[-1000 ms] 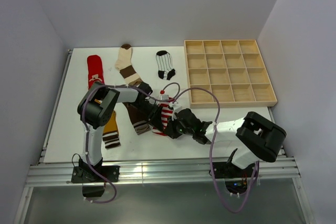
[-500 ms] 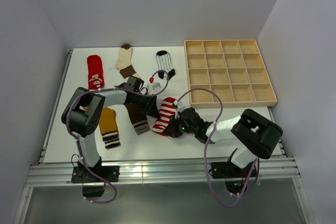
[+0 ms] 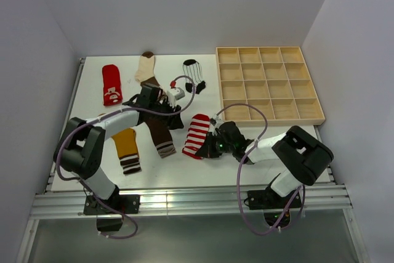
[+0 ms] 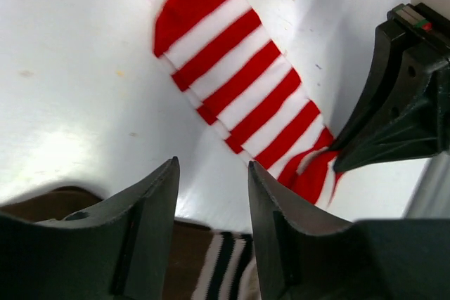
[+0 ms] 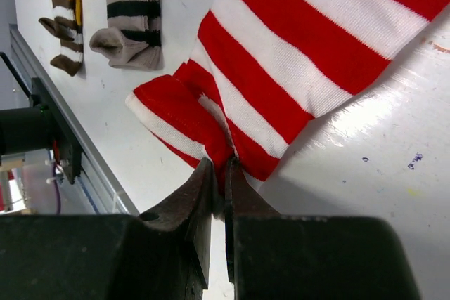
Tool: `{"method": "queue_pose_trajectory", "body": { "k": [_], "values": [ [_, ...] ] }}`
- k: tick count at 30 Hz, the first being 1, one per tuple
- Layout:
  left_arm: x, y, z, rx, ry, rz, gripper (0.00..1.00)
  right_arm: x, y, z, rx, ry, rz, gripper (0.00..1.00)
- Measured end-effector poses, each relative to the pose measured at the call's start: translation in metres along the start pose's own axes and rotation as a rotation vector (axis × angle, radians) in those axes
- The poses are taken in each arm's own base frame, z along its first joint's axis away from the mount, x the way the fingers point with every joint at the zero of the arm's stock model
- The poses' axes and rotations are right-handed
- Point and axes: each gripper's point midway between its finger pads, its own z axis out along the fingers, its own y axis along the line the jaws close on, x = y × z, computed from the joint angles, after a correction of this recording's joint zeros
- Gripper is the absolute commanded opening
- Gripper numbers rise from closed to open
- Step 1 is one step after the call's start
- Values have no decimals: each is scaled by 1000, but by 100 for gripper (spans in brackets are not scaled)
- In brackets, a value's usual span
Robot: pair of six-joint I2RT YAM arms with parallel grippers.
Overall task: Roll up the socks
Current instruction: Roll the sock at the center of the board.
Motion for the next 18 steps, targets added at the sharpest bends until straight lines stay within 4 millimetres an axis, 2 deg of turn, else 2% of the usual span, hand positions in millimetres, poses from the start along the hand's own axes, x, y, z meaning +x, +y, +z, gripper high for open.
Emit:
{"method": "queue_pose_trajectory", "body": {
  "k": [2,5,9,13,15,18],
  "values": [
    [-9,0,-7,-38,-21,80,53,0,0,-1,3,15,15,0],
    [-17,-12,-16,-71,-47,213,59,0,-1,-1,9,37,36,0],
    [-10,-36,-21,-95,-42,413,64,1,0,0,11,79,60,0],
    [18,-58,-16,-98,-6,613,70,1,-1,0,5,121,89,0],
    [41,-67,-17,-90,18,712,71,1,0,1,3,138,101,0],
    [61,-75,-18,-81,33,814,71,2,0,2,-1,159,113,0]
  ]
}}
